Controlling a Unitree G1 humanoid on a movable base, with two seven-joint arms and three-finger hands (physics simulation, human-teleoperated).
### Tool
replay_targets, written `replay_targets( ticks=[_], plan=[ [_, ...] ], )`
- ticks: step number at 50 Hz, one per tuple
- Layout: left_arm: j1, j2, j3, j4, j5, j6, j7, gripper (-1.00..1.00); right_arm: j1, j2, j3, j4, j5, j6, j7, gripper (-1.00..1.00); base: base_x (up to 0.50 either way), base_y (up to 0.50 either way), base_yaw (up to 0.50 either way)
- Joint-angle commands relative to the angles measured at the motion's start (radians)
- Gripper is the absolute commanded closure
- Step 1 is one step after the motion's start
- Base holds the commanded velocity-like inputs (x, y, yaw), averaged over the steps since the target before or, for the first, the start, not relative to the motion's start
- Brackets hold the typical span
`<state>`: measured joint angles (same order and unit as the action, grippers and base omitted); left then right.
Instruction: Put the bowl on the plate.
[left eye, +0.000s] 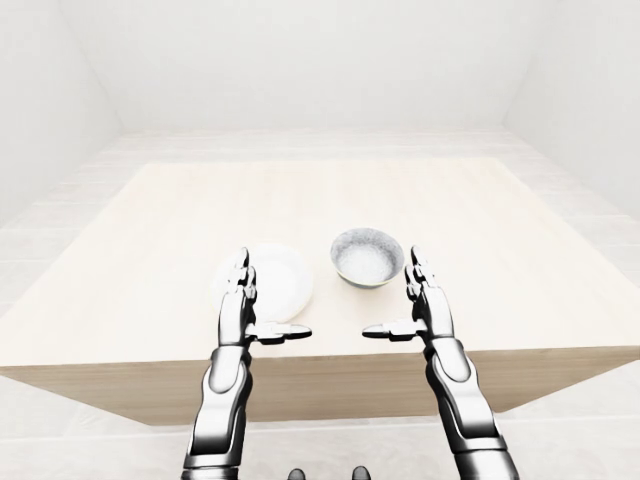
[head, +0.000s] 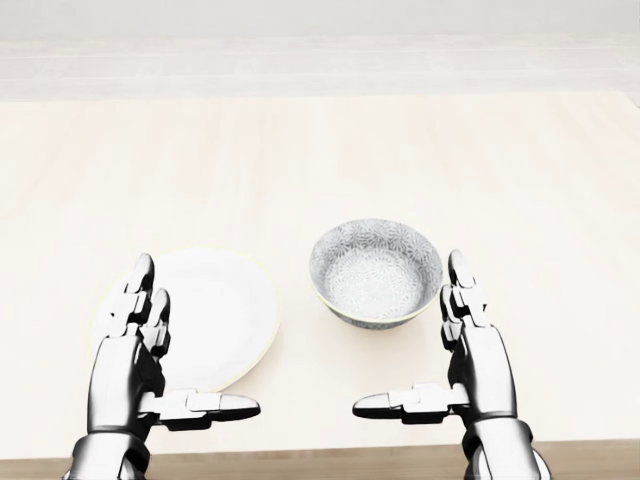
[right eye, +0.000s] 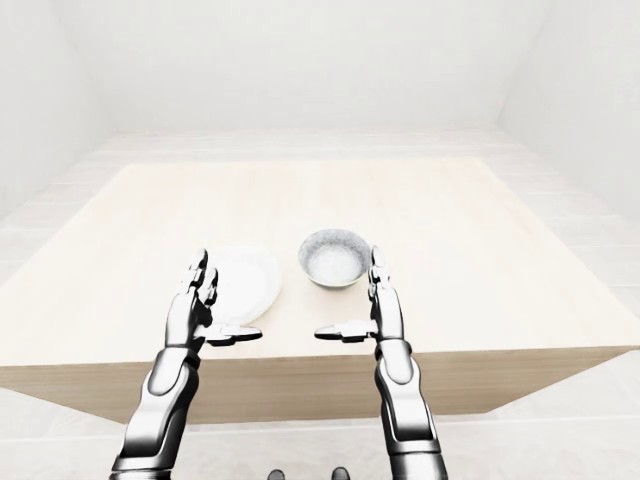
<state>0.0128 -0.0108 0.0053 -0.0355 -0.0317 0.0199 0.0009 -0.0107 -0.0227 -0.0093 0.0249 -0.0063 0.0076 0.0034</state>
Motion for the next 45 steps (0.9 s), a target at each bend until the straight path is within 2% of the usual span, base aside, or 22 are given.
replay_targets(
  ticks=[1, 2, 3, 5, 6, 7, 8, 11, 15, 20, 21, 22, 23, 24, 25, 38, 45],
  plan=[
    [-0.076, 0.041, 0.063, 0.02, 0.006, 0.034, -0.046, -1.0, -0.068, -0.014, -0.02, 0.059, 0.031, -0.053, 0.017, -1.0, 0.0, 0.0, 0.0],
    [-0.072, 0.044, 0.061, 0.019, 0.008, 0.048, -0.046, -1.0, -0.081, -0.009, -0.031, 0.068, 0.051, -0.05, 0.023, -1.0, 0.0, 0.0, 0.0],
    [-0.072, 0.045, 0.063, 0.012, 0.017, 0.029, -0.034, -1.0, -0.097, -0.012, -0.033, 0.082, 0.05, -0.042, 0.027, -1.0, 0.0, 0.0, 0.0],
    [-0.061, 0.047, 0.062, -0.028, 0.007, 0.059, -0.042, -1.0, -0.131, -0.025, -0.034, 0.115, 0.032, -0.033, 0.031, -1.0, 0.0, 0.0, 0.0],
    [-0.059, 0.048, 0.067, -0.03, 0.005, 0.058, -0.041, -1.0, -0.144, -0.024, -0.041, 0.126, 0.04, -0.043, 0.036, -1.0, 0.0, 0.0, 0.0],
    [-0.061, 0.051, 0.071, -0.023, 0.008, 0.047, -0.037, -1.0, -0.154, -0.02, -0.051, 0.132, 0.052, -0.053, 0.033, -1.0, 0.0, 0.0, 0.0],
    [-0.059, 0.053, 0.071, -0.02, 0.008, 0.047, -0.041, -1.0, -0.162, -0.024, -0.052, 0.134, 0.052, -0.038, 0.035, -1.0, 0.0, 0.0, 0.0],
    [-0.051, 0.053, 0.069, -0.037, 0.011, 0.057, -0.042, -1.0, -0.163, -0.024, -0.045, 0.118, 0.047, -0.029, 0.042, -1.0, 0.0, 0.0, 0.0],
    [-0.043, 0.054, 0.071, -0.035, 0.018, 0.05, -0.042, -1.0, -0.157, -0.027, -0.044, 0.112, 0.042, -0.027, 0.048, -1.0, 0.0, 0.0, 0.0],
    [-0.041, 0.058, 0.076, -0.056, 0.018, 0.067, -0.046, -1.0, -0.158, -0.029, -0.048, 0.093, 0.034, -0.013, 0.044, -1.0, 0.0, 0.0, 0.0],
    [-0.043, 0.065, 0.081, -0.075, 0.018, 0.067, -0.048, -1.0, -0.157, -0.03, -0.043, 0.058, 0.032, 0.018, 0.047, -1.0, 0.0, 0.0, 0.0],
    [-0.043, 0.065, 0.081, -0.075, 0.018, 0.067, -0.048, -1.0, -0.156, -0.03, -0.043, 0.056, 0.032, 0.019, 0.047, -1.0, 0.0, 0.0, 0.0],
    [-0.044, 0.072, 0.086, -0.098, 0.018, 0.067, -0.052, -1.0, -0.158, -0.04, -0.036, 0.016, 0.009, 0.051, 0.044, -1.0, 0.0, 0.0, 0.0],
    [-0.044, 0.071, 0.087, -0.099, 0.019, 0.067, -0.053, -1.0, -0.157, -0.038, -0.037, 0.013, 0.007, 0.054, 0.046, -1.0, 0.0, 0.0, 0.0],
    [-0.043, 0.079, 0.092, -0.115, 0.026, 0.067, -0.056, -1.0, -0.16, -0.045, -0.035, -0.024, -0.01, 0.08, 0.039, -1.0, 0.0, 0.0, 0.0],
    [-0.038, 0.084, 0.121, -0.217, 0.04, 0.067, -0.08, -1.0, -0.169, -0.035, -0.041, -0.108, -0.033, 0.08, 0.059, -1.0, 0.0, 0.0, 0.0],
    [-0.056, 0.089, 0.124, -0.208, 0.055, 0.067, -0.087, -1.0, -0.175, -0.037, -0.041, -0.111, -0.046, 0.08, 0.065, -1.0, 0.0, 0.0, 0.0]
  ],
)
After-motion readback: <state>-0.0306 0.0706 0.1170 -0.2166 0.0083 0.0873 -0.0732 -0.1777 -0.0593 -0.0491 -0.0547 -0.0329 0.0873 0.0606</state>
